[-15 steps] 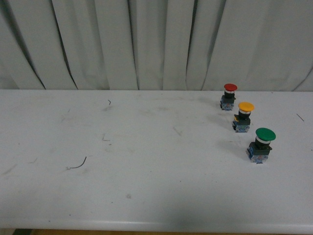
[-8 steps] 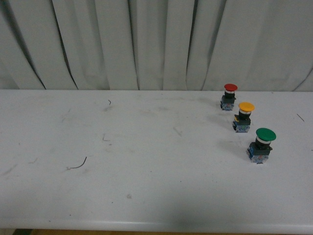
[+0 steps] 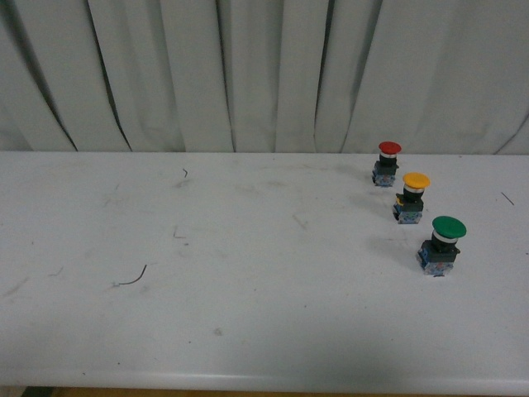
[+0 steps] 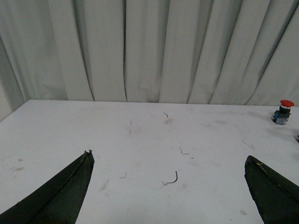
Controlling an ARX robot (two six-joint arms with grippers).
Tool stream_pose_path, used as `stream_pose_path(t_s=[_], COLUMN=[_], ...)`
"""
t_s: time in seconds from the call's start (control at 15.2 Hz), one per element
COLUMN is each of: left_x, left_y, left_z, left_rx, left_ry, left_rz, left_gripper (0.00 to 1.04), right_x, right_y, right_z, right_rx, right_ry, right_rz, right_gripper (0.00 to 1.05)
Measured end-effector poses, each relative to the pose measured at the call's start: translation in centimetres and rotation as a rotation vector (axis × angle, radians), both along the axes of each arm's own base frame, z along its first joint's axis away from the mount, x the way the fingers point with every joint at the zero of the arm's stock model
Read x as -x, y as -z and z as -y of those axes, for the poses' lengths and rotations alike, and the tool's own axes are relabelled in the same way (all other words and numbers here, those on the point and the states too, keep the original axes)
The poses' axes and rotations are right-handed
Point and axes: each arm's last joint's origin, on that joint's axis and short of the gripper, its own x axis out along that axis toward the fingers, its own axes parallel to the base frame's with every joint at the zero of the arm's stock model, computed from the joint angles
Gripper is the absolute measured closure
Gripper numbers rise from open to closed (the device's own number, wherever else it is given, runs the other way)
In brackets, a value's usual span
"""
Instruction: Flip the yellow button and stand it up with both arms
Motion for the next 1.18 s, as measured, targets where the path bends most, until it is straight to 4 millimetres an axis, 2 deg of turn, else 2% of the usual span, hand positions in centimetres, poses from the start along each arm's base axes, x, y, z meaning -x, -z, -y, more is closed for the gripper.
stream_pose_path(t_s=[1.18], left_x=[0.00], left_y=[0.00], left_z=[0.00], left_rx=[0.000], left_ry=[0.000], left_rz=[0.000], left_gripper=[0.07], right_x=[0.00], right_y=[0.00], right_z=[0.00], right_rx=[0.000], right_ry=[0.000], right_rz=[0.000], right_gripper=[0.06])
